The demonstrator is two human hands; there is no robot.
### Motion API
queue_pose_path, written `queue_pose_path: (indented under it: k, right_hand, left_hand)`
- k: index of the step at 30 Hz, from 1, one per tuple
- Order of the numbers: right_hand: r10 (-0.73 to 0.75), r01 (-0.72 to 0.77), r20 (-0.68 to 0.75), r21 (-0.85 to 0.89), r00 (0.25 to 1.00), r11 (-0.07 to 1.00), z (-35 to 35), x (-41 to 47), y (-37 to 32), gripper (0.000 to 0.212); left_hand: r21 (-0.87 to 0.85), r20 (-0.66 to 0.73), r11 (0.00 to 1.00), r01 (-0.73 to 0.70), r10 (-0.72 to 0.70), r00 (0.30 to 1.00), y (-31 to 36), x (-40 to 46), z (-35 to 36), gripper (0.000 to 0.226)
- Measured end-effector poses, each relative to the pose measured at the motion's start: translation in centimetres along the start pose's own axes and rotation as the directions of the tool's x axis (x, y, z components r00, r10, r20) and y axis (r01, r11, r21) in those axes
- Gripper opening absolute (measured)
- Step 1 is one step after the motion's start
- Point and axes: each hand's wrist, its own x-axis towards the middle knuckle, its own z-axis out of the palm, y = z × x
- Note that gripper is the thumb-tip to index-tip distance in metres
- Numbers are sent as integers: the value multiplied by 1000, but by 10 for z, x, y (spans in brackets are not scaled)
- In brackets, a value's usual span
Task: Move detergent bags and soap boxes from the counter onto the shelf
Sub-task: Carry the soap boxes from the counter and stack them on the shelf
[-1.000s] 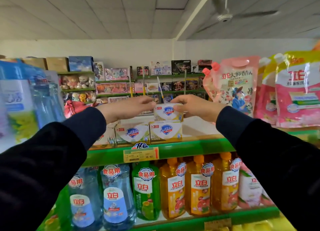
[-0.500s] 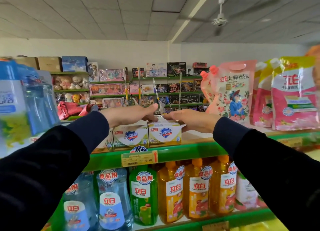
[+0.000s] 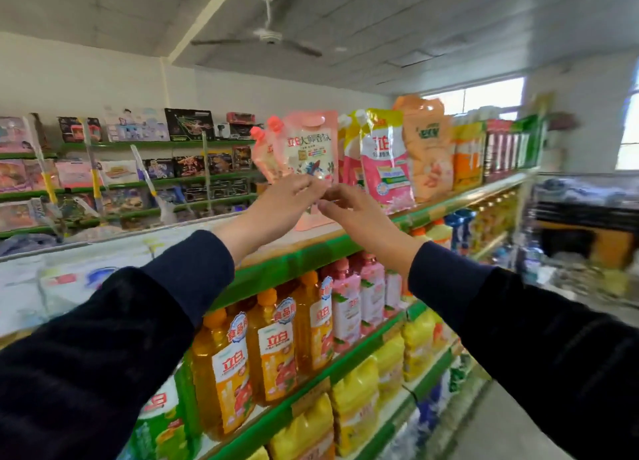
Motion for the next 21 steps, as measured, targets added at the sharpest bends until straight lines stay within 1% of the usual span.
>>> queue_pose_path:
  k: [2,5,7,8,11,13,15,17,18,19,21]
  right_hand:
    - [76,-85,-121,-73,990,994,-34,-34,9,30]
    - [175,-229,-310,-147,935,962,-87,-95,15,27]
    - [211,-316,-406,-212,889,925,-122,-139,11,23]
    - [232,-375,-464,-242,855,895,-145,-168,5,22]
    - [246,-496,-600,-293,761,818,-206,-246,-20,23]
    - [250,-574,-684,-296,685,763,-247,-297,-44,29]
    - [223,-626,-761,-288,609,725,-288,-350,-75,31]
    - [162,-673,-829,-303,535,675,-323,-400,-110,28]
    - [132,-699,-853,-314,505,643,-333,-419,-124,26]
    - [82,-738,-884,-330,460,589,-350,-450,-146,24]
    - [17,-797,-914,-345,406,496,-374,-495,-182,24]
  left_hand:
    - [-88,38,995,-40,43,998,14,9,35,45]
    - [-161,49,979,-127,136,989,43,15,90,42]
    - [-255,107,951,-174,207,972,68,16,129,36]
    - [-303,153,932,-198,252,956,88,14,153,33]
    - [-393,226,882,-261,367,902,154,9,217,39]
    - [-468,260,831,-300,454,852,208,2,251,42]
    - [-542,306,767,-343,561,769,268,-11,280,46]
    - [-615,319,697,-369,647,693,329,-29,306,51]
    - [-644,320,669,-370,676,664,353,-38,316,52]
    - [-686,312,621,-378,721,619,395,-57,329,52]
    - [-742,285,542,-394,788,546,459,-87,349,47]
